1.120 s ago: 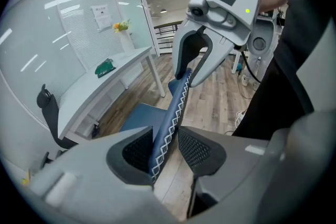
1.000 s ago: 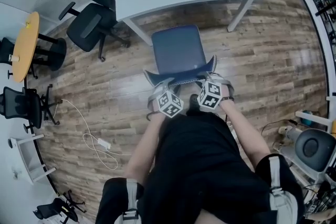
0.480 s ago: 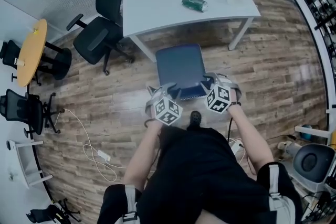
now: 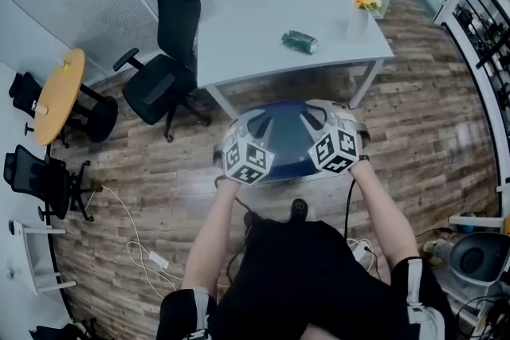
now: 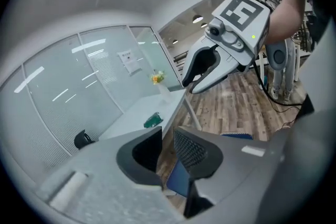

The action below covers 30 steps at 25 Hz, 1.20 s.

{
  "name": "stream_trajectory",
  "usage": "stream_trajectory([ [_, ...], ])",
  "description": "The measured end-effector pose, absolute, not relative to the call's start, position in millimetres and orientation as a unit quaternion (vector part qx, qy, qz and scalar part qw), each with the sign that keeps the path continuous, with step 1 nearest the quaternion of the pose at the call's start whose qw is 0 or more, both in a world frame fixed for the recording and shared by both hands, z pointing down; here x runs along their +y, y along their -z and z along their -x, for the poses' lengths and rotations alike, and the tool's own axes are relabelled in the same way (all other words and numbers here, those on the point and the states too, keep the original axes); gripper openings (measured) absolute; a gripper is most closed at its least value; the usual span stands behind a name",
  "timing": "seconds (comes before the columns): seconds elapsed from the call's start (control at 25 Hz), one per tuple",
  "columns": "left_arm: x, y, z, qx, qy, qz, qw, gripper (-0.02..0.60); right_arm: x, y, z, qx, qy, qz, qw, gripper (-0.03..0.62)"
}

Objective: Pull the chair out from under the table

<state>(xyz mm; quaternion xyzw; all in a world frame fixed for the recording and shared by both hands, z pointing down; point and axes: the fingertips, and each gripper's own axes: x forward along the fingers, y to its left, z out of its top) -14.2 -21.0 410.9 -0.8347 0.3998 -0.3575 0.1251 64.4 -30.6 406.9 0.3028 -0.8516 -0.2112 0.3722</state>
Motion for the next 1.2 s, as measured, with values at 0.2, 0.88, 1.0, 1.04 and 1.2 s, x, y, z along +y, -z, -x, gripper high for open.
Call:
stream_trajectory([
  [0.2, -35, -346, 14, 0.420, 0.291, 0.853, 0.108, 0.049, -50, -342, -56, -0.873, 0.189, -0.330, 0.307, 0.064],
  [0.88, -59, -294, 31, 0.474, 0.109, 0.874, -0.014, 0.011, -55, -299, -21, -0.924, 0.104, -0.300, 0.212, 0.001],
  [1.0, -61, -291, 36, 0.474, 0.105, 0.874, -0.014, 0.011, -57, -301, -26, -0.925, 0.095, -0.299, 0.216, 0.000],
  [1.04, -61, -291, 37, 0.474, 0.106, 0.874, -0.013, 0.011, -57, -302, -29, -0.925, 0.089, -0.299, 0.216, 0.000],
  [1.2, -59, -293, 42, 0.475, 0.107, 0.873, -0.018, 0.011, -60, -302, -36, -0.934, 0.042, -0.303, 0.187, 0.000],
])
